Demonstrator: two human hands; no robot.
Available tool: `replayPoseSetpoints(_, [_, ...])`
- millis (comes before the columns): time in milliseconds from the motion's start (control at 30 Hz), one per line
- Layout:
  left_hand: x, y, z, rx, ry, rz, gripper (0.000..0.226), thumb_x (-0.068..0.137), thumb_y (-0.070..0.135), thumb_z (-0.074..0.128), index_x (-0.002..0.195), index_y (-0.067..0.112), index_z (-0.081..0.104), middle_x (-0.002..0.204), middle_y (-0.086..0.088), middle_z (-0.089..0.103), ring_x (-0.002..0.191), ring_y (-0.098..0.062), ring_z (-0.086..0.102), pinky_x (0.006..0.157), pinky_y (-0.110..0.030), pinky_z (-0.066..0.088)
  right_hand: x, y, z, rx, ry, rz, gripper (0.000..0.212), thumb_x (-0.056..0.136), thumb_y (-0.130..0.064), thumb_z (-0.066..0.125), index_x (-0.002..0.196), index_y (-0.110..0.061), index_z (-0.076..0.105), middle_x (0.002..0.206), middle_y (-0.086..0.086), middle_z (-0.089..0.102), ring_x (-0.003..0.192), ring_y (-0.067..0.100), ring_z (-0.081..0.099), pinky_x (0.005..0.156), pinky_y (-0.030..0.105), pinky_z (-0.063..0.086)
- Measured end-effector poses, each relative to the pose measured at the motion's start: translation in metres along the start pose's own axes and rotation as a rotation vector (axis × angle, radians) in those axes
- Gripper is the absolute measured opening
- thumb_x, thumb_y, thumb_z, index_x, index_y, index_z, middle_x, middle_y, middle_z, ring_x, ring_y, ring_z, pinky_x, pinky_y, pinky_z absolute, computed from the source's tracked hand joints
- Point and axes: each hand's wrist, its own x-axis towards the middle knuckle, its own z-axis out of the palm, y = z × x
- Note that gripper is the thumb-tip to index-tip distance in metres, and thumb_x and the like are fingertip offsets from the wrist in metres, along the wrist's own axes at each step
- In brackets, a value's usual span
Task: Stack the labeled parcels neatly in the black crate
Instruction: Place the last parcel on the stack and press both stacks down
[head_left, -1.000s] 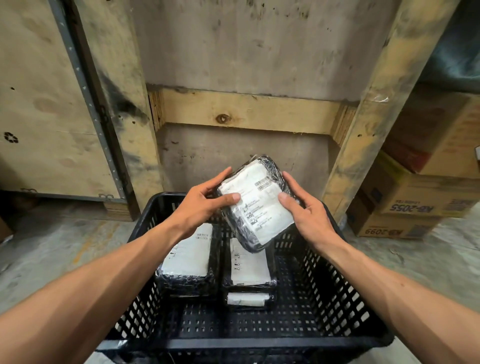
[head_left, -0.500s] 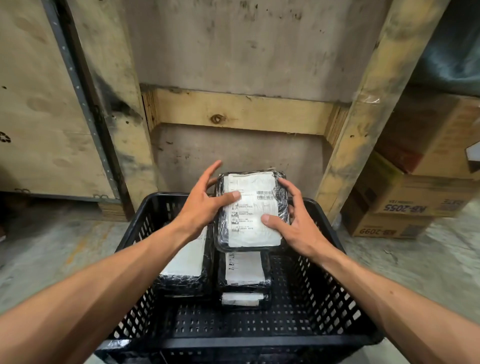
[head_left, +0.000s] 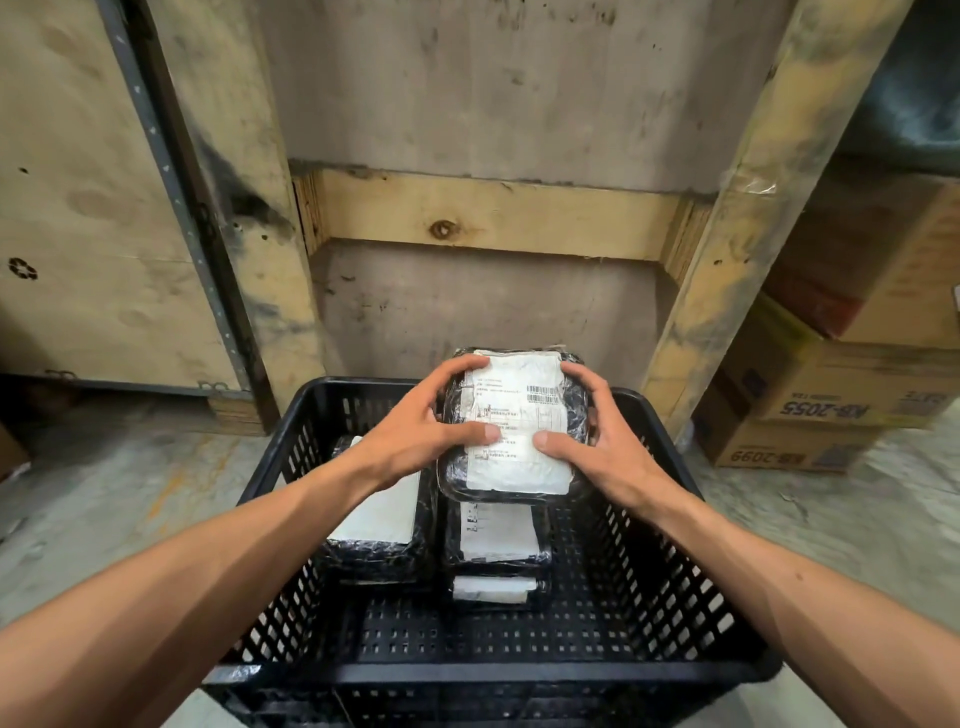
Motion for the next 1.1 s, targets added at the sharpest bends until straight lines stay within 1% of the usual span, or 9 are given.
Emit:
replayPoseSetpoints(100, [-0.001, -0.008, 0.004, 0.016, -0.086, -0.081, 0.068, 0.083, 0.01, 0.083, 0.135, 0.042, 0.053, 0.135, 0.006, 0.061, 0.112, -0.006, 0.068, 0.084, -0.021, 0.057, -0.003, 0.004, -0.001, -0.045, -0.038, 0.04, 0.084, 0.083, -0.026, 0.087, 0.146, -0.045, 0.035, 0.137, -0.015, 0.055, 0.117, -0.004, 0.062, 0.092, 0.013, 0.052])
replayPoseSetpoints(233, [0.0, -0.023, 0.012, 0.03, -0.137, -0.19, 0.071, 0.088, 0.005, 0.076, 0.139, 0.043, 0.044, 0.132, 0.003, 0.062, 0.116, -0.016, 0.066, 0.088, -0.032, 0.06, -0.009, 0.015, 0.0, -0.067, -0.071, 0.077, 0.081, 0.084, -0.024, 0.086, 0.139, -0.054, 0.035, 0.139, -0.015, 0.053, 0.119, -0.002, 0.062, 0.097, 0.019, 0.053])
replayPoseSetpoints(467, [-0.002, -0.047, 0.018, 0.059, -0.136, -0.314, 0.073, 0.088, 0.004, 0.074, 0.141, 0.042, 0.042, 0.131, 0.006, 0.061, 0.113, -0.013, 0.066, 0.08, -0.022, 0.058, -0.018, 0.037, 0.003, -0.08, -0.184, 0.217, 0.089, 0.088, -0.037, 0.082, 0.152, -0.047, 0.022, 0.141, -0.019, 0.049, 0.118, -0.009, 0.061, 0.09, 0.012, 0.052])
replayPoseSetpoints(567, [-0.003, -0.057, 0.021, 0.106, -0.108, -0.368, 0.073, 0.088, 0.007, 0.075, 0.143, 0.043, 0.043, 0.129, 0.008, 0.062, 0.11, -0.011, 0.066, 0.078, -0.021, 0.058, -0.02, 0.046, 0.007, -0.096, -0.23, 0.28, 0.094, 0.09, -0.044, 0.077, 0.158, -0.046, 0.013, 0.151, -0.015, 0.043, 0.123, -0.003, 0.059, 0.1, 0.023, 0.053])
replayPoseSetpoints(700, [-0.003, -0.069, 0.025, 0.245, -0.077, -0.433, 0.077, 0.087, 0.013, 0.075, 0.15, 0.042, 0.041, 0.135, 0.011, 0.055, 0.105, -0.003, 0.06, 0.073, -0.011, 0.049, -0.021, 0.055, 0.02, -0.145, -0.292, 0.381, 0.094, 0.099, -0.045, 0.065, 0.163, -0.041, -0.004, 0.165, -0.007, 0.03, 0.143, 0.014, 0.042, 0.121, 0.041, 0.036])
replayPoseSetpoints(867, [0.001, -0.084, 0.035, 0.308, -0.023, -0.51, 0.078, 0.09, 0.005, 0.068, 0.154, 0.038, 0.037, 0.105, 0.023, 0.055, 0.088, -0.001, 0.063, 0.066, -0.011, 0.055, -0.016, 0.068, 0.035, -0.276, -0.329, 0.444, 0.087, 0.106, -0.039, 0.052, 0.162, -0.035, -0.014, 0.17, -0.002, 0.024, 0.142, 0.014, 0.042, 0.119, 0.03, 0.034])
replayPoseSetpoints(1033, [0.008, -0.089, 0.04, 0.399, -0.003, -0.481, 0.078, 0.096, 0.01, 0.062, 0.159, 0.038, 0.025, 0.136, -0.004, 0.059, 0.07, -0.007, 0.062, 0.055, -0.017, 0.054, -0.001, 0.08, 0.034, -0.38, -0.311, 0.464, 0.082, 0.106, -0.043, 0.049, 0.16, -0.043, -0.013, 0.167, -0.001, 0.032, 0.129, 0.016, 0.053, 0.109, 0.028, 0.041])
replayPoseSetpoints(1067, [0.008, -0.089, 0.041, 0.437, -0.012, -0.482, 0.077, 0.097, 0.013, 0.06, 0.16, 0.038, 0.022, 0.143, -0.012, 0.054, 0.078, -0.011, 0.066, 0.064, -0.022, 0.057, 0.0, 0.082, 0.034, -0.395, -0.311, 0.466, 0.081, 0.106, -0.044, 0.048, 0.16, -0.044, -0.013, 0.166, 0.0, 0.034, 0.123, 0.014, 0.054, 0.106, 0.026, 0.042])
replayPoseSetpoints(1100, [0.008, -0.089, 0.041, 0.507, -0.035, -0.491, 0.076, 0.099, 0.017, 0.058, 0.16, 0.039, 0.019, 0.155, -0.019, 0.041, 0.102, -0.02, 0.068, 0.086, -0.03, 0.058, 0.001, 0.084, 0.034, -0.406, -0.31, 0.469, 0.08, 0.106, -0.045, 0.047, 0.16, -0.044, -0.012, 0.165, 0.0, 0.036, 0.119, 0.014, 0.054, 0.103, 0.025, 0.042])
